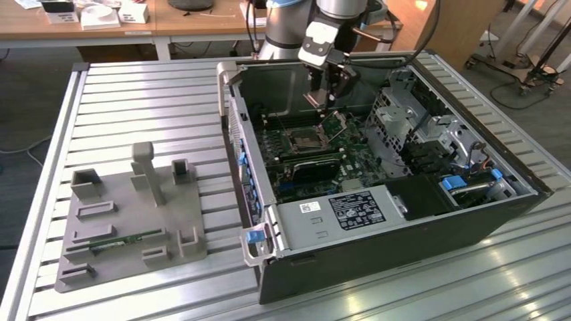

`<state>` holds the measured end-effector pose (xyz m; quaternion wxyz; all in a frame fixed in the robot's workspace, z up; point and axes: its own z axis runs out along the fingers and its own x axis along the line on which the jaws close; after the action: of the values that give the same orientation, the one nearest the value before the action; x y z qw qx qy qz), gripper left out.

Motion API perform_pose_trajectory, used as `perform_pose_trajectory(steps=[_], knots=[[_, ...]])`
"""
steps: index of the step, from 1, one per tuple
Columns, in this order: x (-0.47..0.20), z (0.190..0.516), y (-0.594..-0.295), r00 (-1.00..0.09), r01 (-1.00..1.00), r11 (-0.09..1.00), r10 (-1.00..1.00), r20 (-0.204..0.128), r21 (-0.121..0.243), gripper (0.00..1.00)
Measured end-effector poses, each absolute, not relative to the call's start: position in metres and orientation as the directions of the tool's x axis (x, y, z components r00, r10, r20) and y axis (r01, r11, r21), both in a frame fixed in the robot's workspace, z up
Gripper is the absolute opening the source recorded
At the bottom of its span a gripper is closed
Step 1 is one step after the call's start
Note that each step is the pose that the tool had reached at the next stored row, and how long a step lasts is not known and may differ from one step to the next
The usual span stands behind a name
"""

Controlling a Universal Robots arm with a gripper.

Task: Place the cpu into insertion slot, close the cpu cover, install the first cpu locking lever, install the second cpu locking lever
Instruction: 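Place the cpu into insertion slot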

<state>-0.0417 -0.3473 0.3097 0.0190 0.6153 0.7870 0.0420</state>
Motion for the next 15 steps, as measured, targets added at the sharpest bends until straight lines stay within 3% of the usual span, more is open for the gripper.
perform_pose_trajectory(steps=[15], knots=[[-0.0407, 0.3060, -0.3465, -0.235, 0.969, 0.232, 0.972, 0.022, 0.090, 0.55]])
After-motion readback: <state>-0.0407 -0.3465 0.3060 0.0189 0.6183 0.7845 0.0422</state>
